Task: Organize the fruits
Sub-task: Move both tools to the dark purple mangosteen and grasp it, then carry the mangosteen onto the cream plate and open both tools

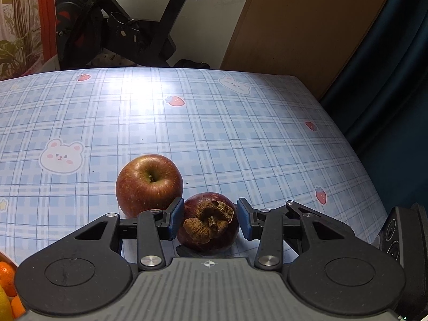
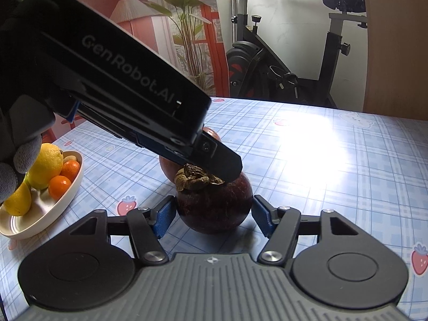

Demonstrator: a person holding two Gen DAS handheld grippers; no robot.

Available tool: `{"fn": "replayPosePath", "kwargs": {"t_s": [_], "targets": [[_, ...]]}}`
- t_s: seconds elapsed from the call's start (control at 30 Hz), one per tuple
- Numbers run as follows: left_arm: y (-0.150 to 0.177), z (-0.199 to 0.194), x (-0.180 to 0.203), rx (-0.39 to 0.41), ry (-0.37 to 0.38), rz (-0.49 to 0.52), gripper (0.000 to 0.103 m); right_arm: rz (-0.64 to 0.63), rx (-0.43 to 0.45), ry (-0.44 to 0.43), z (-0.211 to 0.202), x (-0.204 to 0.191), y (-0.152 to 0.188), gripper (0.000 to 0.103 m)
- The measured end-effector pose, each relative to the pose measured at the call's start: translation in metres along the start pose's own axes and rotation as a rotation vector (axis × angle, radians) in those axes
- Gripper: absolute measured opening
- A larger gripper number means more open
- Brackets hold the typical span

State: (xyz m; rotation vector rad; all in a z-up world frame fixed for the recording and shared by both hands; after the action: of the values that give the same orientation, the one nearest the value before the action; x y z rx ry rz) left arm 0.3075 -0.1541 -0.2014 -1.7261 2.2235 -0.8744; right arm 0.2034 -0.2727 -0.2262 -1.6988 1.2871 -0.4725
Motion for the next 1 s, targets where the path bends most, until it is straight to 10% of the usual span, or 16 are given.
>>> {"fn": "replayPosePath", "kwargs": {"t_s": [1.0], "targets": [[0.035, -0.014, -0.001, -0.015, 0.024, 0.01, 0.047, 0.008, -0.005, 0.007, -0.02, -0.024, 0.019, 0.064]]}}
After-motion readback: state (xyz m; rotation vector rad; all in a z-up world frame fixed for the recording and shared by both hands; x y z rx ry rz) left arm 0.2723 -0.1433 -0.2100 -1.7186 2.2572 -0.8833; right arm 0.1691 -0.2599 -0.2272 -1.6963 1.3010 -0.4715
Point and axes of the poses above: each gripper's, at about its wrist camera, not at the fingertips, and z roughly the way its jaws point, x to its right, y to its underside, the point moved 2 cm from there along z, roughly the way its jaws point, and after that the axes turned 3 degrees about -y, right-handed, at the moved point
